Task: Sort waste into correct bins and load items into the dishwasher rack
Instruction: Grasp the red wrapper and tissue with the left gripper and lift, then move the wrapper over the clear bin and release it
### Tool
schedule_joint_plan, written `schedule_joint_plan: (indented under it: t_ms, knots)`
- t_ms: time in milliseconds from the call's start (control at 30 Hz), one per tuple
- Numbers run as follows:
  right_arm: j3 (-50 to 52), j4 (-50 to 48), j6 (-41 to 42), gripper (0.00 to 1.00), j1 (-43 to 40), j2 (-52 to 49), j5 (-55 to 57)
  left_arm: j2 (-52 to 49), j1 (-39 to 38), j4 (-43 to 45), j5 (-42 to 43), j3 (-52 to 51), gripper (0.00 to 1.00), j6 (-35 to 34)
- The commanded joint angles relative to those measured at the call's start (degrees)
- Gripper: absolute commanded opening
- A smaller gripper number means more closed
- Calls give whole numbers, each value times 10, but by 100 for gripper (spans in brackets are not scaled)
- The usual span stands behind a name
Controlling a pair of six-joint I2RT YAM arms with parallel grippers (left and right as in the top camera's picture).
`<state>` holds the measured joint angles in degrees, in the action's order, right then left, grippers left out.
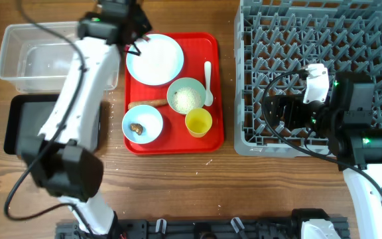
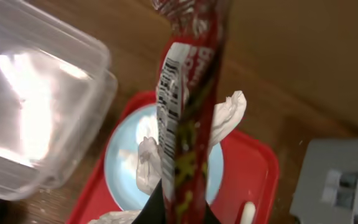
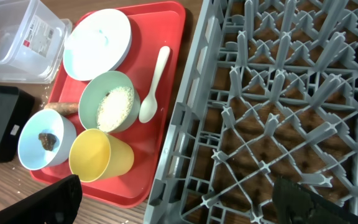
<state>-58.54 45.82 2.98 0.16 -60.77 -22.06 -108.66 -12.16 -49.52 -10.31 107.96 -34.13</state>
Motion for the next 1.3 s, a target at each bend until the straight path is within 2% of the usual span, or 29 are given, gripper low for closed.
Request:
schedule_joint_plan:
  t_ms: [0,133,167,200,233,267,300,567,600,667,733,833,867,1033,1233,1267]
  knots:
    - [-10,-3,6,100,-1,-1,-12,-21,67,3,-44,-3,4,9]
    - [-10,-3,6,100,-1,-1,-12,-69,136,49,-46,-3,4,9]
    - [-10,-3,6,100,-1,-1,-12,-85,148,60,-46,-3,7,9]
    - [-10,-3,6,100,-1,-1,-12,-108,163,74,-46,-3,21,9]
    - [-10,-4,6,100,-1,-1,-12,-124,171,83,-45,-3,43,9]
    - [-10,-6,6,100,-1,-1,-12,-141,178,87,-45,-3,94,9]
    - [-10,-8,6,100,-1,-1,-12,-146,180,86,-45,-3,100,9]
    - [-10,-14,6,99,-1,-1,-12,-111,146,97,-43,-3,100,143]
    - [-10,-14,6,100,-1,-1,-12,-103,132,97,-39,-3,100,157]
    - [-10,-14,6,100,-1,-1,-12,-97,94,97,0,-3,100,232]
    - [-10,-14,6,100,-1,-1,-12,-104,47,97,6,-3,99,288]
    - [-10,-15,6,100,-1,-2,-12,-131,12,99,6,-3,99,339]
    - [-10,-16,6,100,-1,-1,-12,-148,3,99,6,-3,93,353]
    - [-10,-14,6,100,-1,-2,-12,-220,-4,94,16,-4,87,335]
    - [-10,-16,6,100,-1,-2,-12,-263,-4,90,60,-4,85,335]
    - [-10,-16,6,100,-1,-2,-12,-264,-4,89,60,-4,79,335]
